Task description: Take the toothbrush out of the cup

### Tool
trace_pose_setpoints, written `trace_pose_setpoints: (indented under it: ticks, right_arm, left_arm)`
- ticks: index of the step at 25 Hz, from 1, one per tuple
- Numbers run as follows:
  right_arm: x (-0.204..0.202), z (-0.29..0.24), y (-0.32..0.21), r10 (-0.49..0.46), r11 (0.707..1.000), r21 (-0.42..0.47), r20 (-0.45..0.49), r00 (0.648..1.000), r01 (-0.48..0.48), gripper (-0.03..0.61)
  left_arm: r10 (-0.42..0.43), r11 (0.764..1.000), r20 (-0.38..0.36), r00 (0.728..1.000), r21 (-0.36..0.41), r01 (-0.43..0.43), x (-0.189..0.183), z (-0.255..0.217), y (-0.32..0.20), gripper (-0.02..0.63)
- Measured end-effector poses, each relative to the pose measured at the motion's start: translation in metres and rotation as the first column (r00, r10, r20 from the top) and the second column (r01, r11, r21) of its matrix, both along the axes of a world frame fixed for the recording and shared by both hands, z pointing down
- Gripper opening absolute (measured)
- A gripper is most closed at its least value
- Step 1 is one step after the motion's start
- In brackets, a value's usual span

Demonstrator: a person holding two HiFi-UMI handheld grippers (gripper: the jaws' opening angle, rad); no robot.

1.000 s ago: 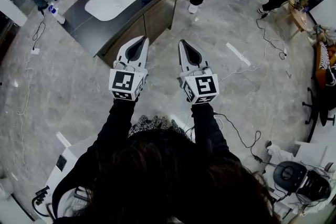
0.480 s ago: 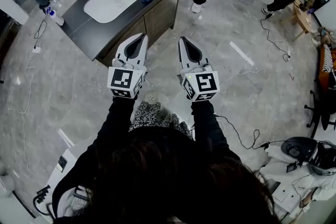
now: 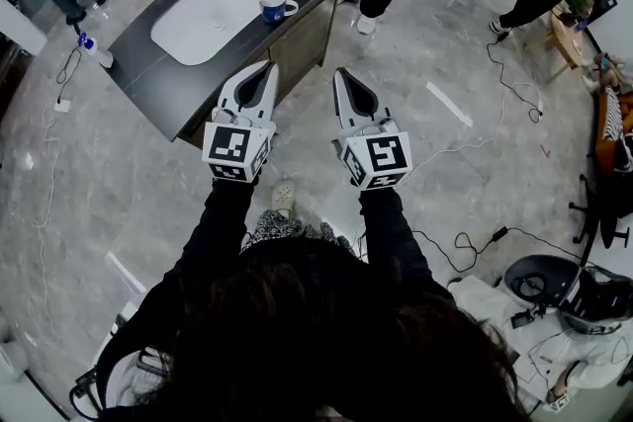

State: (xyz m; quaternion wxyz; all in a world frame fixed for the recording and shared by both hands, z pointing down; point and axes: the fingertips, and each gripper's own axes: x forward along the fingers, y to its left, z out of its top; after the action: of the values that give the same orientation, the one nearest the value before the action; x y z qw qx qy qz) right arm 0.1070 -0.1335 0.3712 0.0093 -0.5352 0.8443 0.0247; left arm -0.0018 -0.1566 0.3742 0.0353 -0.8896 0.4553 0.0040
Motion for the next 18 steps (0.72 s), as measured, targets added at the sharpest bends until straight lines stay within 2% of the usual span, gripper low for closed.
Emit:
trace_pose_setpoints:
  ticks: [12,18]
  right_arm:
    - [-0.023,-0.006,-0.077,-0.002,1.000,0.005,-0.008,1.000,0.002,0.004]
    - [-0.032,-0.008,-0.112,0.012,1.000,0.014,-0.009,1.000,-0.012,0.004]
  left_arm:
    - [0.029,0.999,-0.022,0.999,0.018,-0.029,-0.017,-0.011,-0.079,0.008]
    - [0.044,0.999,0.000,0.999,0.021,-0.044,-0.024,-0.007,-0.112,0.008]
